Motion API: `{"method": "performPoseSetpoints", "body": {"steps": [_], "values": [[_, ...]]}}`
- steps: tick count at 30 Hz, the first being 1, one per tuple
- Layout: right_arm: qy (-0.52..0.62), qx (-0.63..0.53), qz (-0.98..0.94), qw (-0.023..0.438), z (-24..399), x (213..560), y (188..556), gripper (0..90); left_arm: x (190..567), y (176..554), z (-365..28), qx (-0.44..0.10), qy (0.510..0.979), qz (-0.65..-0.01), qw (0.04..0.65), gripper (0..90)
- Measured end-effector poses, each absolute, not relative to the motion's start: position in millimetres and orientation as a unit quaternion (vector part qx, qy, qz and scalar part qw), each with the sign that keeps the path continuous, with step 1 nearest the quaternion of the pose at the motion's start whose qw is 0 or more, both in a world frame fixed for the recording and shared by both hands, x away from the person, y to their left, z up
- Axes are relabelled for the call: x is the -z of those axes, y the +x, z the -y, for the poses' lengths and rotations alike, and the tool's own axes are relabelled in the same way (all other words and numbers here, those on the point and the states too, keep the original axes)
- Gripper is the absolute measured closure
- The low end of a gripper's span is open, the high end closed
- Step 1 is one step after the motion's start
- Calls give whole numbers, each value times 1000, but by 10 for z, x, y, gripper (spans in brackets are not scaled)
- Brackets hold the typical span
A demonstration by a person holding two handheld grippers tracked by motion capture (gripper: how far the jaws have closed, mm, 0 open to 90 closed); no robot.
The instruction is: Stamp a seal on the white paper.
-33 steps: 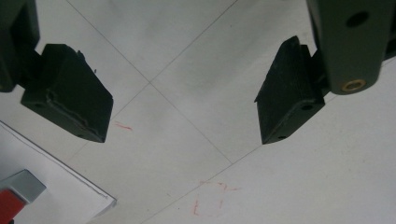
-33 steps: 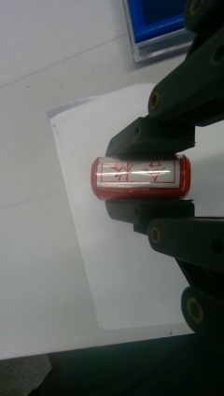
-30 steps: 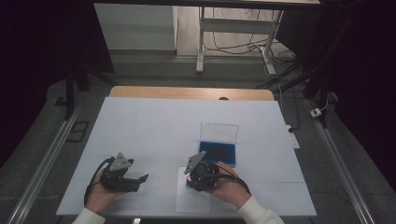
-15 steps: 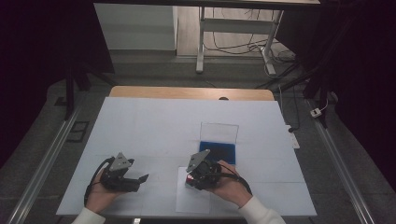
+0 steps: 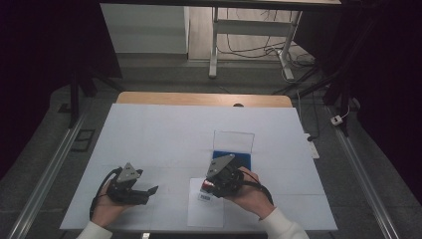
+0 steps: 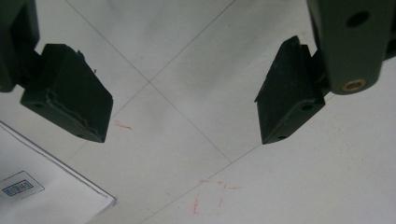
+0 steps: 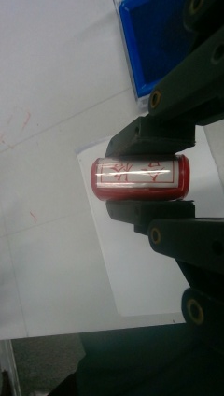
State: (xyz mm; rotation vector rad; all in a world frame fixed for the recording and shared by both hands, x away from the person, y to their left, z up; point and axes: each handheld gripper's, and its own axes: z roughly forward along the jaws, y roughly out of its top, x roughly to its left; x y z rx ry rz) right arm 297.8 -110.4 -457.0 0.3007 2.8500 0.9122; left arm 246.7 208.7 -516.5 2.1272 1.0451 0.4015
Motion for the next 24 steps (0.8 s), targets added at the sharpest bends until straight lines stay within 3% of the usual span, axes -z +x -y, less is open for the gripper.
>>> {"method": "performPoseSetpoints", "body": {"steps": [24], "values": [[158, -370, -906, 127, 1562, 4197, 3197, 688, 5160, 2460, -2089, -158, 825, -405, 361, 186]]}}
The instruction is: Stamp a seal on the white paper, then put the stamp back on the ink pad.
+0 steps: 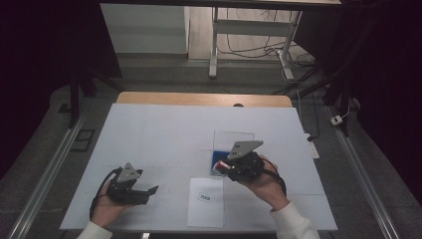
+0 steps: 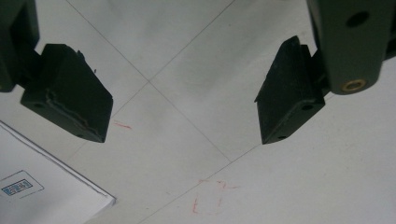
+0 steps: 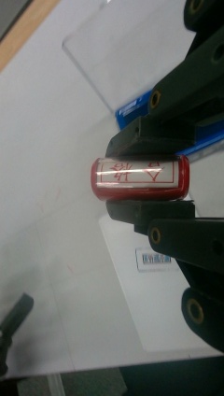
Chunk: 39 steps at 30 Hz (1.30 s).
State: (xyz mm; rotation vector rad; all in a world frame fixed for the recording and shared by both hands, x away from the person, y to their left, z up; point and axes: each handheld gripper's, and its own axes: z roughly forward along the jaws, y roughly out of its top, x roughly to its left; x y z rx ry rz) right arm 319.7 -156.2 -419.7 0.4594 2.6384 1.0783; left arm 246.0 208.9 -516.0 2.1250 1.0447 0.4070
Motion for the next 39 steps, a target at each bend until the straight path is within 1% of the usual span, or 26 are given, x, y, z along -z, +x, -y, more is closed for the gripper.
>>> {"method": "performPoseSetpoints", "body": {"steps": [10, 17, 30, 39], "values": [[203, -367, -894, 156, 1766, 4210, 3400, 687, 5167, 2474, -2079, -158, 826, -406, 358, 186], [224, -354, -893, 163, 1806, 4272, 3524, 687, 5171, 2475, -2079, -157, 826, -406, 358, 187], [248, -331, -898, 152, 1867, 4466, 3732, 688, 5178, 2476, -2065, -156, 829, -404, 354, 187], [252, -296, -910, 144, 1766, 4663, 3804, 687, 5180, 2475, -2067, -156, 829, -404, 355, 186]]}}
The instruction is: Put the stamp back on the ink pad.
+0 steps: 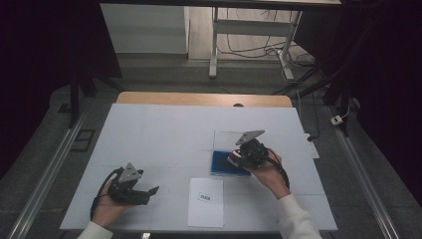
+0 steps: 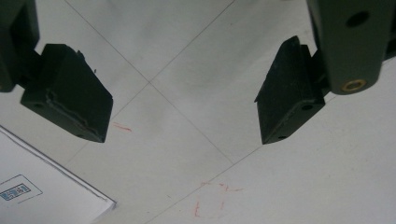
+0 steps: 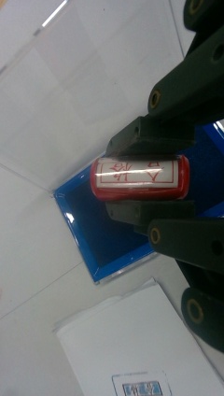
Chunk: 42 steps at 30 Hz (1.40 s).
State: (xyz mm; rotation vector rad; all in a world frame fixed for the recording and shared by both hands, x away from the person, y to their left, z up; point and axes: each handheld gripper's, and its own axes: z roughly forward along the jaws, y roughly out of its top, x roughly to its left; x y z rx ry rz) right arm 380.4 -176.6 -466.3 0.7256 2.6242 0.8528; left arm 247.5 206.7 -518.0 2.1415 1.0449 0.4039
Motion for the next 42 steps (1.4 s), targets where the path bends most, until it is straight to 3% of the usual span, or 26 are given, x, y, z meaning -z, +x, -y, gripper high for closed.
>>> {"method": "performPoseSetpoints", "body": {"steps": [11, 17, 24, 32, 42], "values": [[250, -286, -914, 140, 1690, 4765, 3827, 678, 5183, 2478, -2073, -154, 828, -405, 355, 187], [253, -321, -903, 133, 1734, 4729, 3809, 495, 5183, 2478, -2070, -153, 828, -405, 356, 187], [261, -376, -878, 143, 1902, 4660, 3718, 389, 5181, 2480, -2079, -154, 827, -407, 357, 187], [268, -400, -857, 183, 2241, 4660, 3448, 378, 5174, 2463, -2070, -156, 827, -405, 358, 187], [312, -399, -841, 188, 2857, 4838, 3146, 378, 5177, 2472, -2065, -157, 827, -404, 359, 187]]}}
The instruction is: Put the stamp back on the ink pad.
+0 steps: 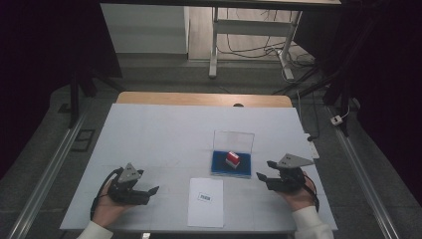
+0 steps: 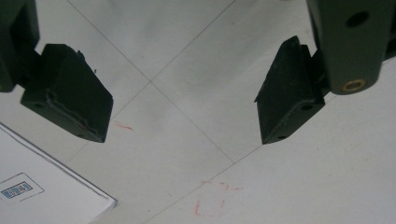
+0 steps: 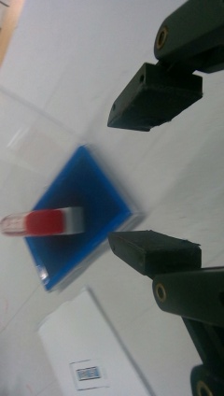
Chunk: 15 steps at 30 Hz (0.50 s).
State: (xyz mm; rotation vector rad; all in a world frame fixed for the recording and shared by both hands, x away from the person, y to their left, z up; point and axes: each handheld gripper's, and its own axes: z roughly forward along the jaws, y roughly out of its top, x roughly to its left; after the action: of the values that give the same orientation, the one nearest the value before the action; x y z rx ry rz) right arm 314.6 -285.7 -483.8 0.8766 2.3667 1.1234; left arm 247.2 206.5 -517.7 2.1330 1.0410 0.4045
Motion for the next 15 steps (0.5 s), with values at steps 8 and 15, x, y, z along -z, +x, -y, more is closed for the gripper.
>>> {"method": "performPoseSetpoints", "body": {"steps": [8, 15], "values": [[328, -396, -838, 182, 3089, 5003, 3000, 377, 5184, 2487, -2061, -156, 828, -404, 357, 187], [320, -397, -841, 181, 3099, 5039, 2962, 373, 5193, 2495, -2050, -157, 829, -404, 355, 187]]}}
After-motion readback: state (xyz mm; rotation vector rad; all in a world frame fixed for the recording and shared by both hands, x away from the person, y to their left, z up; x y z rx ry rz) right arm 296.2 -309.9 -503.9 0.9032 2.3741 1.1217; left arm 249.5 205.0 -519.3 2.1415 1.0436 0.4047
